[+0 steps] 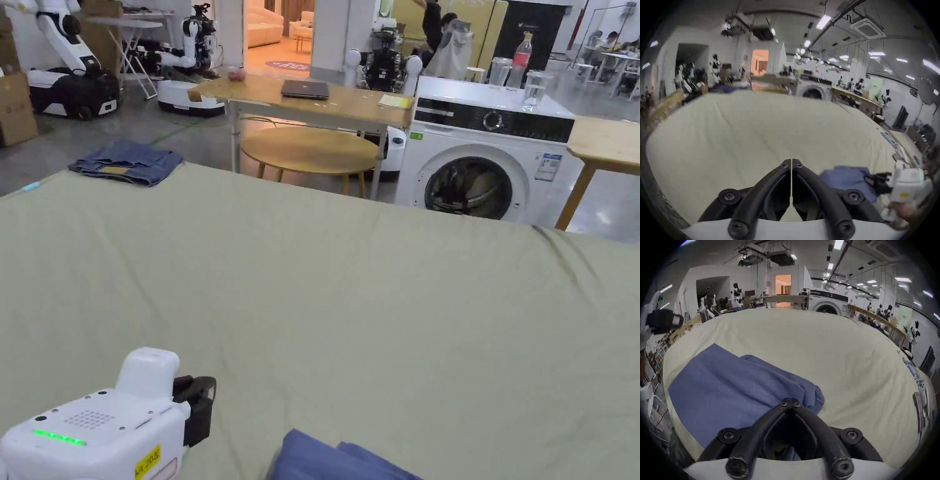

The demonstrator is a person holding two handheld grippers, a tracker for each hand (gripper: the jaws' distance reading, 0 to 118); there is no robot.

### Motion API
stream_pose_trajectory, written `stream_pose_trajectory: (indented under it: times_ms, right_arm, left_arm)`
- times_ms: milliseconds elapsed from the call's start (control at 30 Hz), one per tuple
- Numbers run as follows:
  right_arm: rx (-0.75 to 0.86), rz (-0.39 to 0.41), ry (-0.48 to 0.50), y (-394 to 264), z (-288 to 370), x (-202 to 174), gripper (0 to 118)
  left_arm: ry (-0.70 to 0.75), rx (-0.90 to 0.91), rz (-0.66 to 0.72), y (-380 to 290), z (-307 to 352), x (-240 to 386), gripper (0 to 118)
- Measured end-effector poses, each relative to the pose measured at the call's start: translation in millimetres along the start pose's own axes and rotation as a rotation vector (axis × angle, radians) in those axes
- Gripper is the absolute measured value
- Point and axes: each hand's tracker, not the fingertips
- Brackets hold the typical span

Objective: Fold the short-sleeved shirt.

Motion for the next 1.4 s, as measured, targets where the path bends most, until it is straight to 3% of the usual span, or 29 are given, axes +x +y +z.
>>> stream_pose_trajectory:
  times_ms: [167, 233, 267, 367, 600, 767, 800, 900, 933, 1000, 1200, 1400]
  right_arm:
    - [-0.02, -0.005, 0.006, 5.1, -0.4, 1.7, 0]
    - [-0.027, -0.002, 0.01, 6.2, -0.7, 2.8, 0]
    - [-0.03, -0.003, 0.013, 7.0, -0.6, 3.6, 0]
    - [-0.038, -0.009, 0.019, 7.0, -2.1, 4.9, 0]
    - [-0.04, 0.011, 0.022, 7.5, -1.0, 4.2, 0]
    - [-0.045, 0.008, 0.023, 8.9, -1.1, 4.0, 0]
    - [-0.045, 0.007, 0.024, 9.0, -1.1, 4.4, 0]
    - [-0.051, 0.002, 0.031, 11.0, -0.6, 6.2, 0]
    - [-0.053, -0.004, 0.035, 11.7, -0.5, 7.3, 0]
    - [-0.053, -0.018, 0.048, 12.3, -0.1, 9.1, 0]
    - [-0.029, 0.002, 0.05, 14.1, 4.5, 8.5, 0]
    - [0.128, -0.01, 0.013, 40.7, 19.1, 15.7, 0]
  left_arm:
    - [-0.229, -0.294, 0.142, -4.4, -29.1, -25.3, 6]
    - [-0.351, -0.366, 0.245, -9.4, -41.6, -39.0, 45]
    - [-0.395, -0.386, 0.292, -14.0, -50.3, -47.4, 54]
    - [-0.512, -0.463, 0.396, -20.0, -69.1, -60.2, 63]
    - [-0.79, -0.669, 0.543, -52.8, -115.4, -45.4, 63]
    - [-0.891, -0.706, 0.631, -65.7, -138.9, -15.4, 63]
    - [-0.884, -0.688, 0.651, -69.2, -146.2, -21.0, 63]
    - [-0.853, -0.67, 0.639, -72.0, -148.8, -19.9, 26]
    - [-0.785, -0.671, 0.602, -65.8, -136.2, -13.0, 24]
    - [-0.84, -0.668, 0.686, -72.5, -134.5, -15.3, 23]
    - [-0.803, -0.686, 0.676, -64.4, -133.7, -17.8, 22]
    - [-0.795, -0.686, 0.729, -54.4, -114.7, -14.4, 21]
